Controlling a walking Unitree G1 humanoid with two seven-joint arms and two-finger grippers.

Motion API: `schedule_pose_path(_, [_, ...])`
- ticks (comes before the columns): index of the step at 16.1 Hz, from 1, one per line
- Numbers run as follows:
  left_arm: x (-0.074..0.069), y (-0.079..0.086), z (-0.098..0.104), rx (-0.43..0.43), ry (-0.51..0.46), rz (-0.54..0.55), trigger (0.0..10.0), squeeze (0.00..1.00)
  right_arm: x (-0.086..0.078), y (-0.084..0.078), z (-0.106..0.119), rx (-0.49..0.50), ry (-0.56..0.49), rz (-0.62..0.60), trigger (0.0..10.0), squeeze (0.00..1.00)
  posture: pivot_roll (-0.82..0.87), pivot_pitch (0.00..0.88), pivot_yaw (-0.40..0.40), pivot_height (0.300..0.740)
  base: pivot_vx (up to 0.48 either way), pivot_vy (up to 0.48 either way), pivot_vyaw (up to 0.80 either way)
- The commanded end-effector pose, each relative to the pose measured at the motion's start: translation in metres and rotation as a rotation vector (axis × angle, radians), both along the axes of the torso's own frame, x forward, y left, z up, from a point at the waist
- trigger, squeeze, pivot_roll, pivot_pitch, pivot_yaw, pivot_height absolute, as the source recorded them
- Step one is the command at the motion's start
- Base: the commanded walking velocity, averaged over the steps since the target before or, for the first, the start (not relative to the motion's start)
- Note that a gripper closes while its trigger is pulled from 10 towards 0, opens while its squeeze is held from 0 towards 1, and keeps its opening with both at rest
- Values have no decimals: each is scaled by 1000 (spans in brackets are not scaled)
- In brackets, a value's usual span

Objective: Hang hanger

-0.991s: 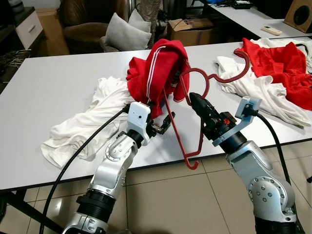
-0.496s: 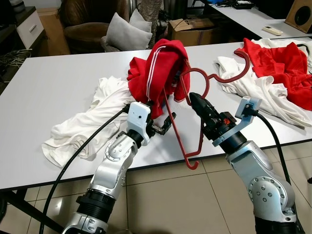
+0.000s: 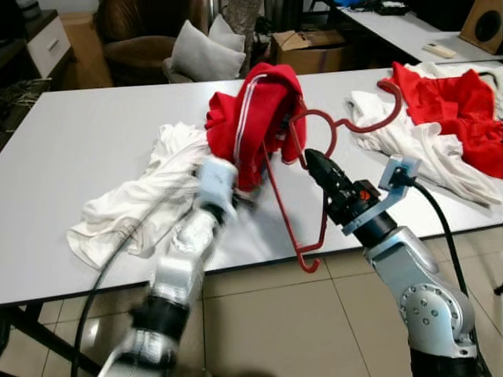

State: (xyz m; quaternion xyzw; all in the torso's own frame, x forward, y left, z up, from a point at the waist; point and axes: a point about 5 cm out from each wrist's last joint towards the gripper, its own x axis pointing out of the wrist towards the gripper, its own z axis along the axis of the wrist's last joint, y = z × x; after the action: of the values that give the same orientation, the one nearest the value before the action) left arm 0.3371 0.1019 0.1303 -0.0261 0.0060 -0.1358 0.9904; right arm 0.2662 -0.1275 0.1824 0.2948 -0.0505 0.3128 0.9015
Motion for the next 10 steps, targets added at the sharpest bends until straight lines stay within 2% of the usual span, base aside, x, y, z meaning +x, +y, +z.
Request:
schedule_pose_path(1, [1,4,-4,7,27,46,10000,0,1,2,8,14,-31,14,10000,0,-149,0,18,740,0,0,0])
schedule_pose_path(6, [4,6,-2,-11,26,94,10000,0,1,1,8,15,-32,13,10000,0,-150,0,17,740,0,0,0])
schedule_pose_path(7, [6,-3,1,-73,27,56,10000,0,2,1,8,17,-32,17,10000,0,-146,0,10,740,0,0,0])
schedule_pose_path(9, [9,-10,3,-97,21,25,9686,0,3,2,8,18,-33,22,10000,0,-146,0,9,740,0,0,0])
schedule_pose_path(10, [12,-11,3,-99,21,35,4824,0,3,3,9,18,-34,27,10000,0,-146,0,9,740,0,0,0])
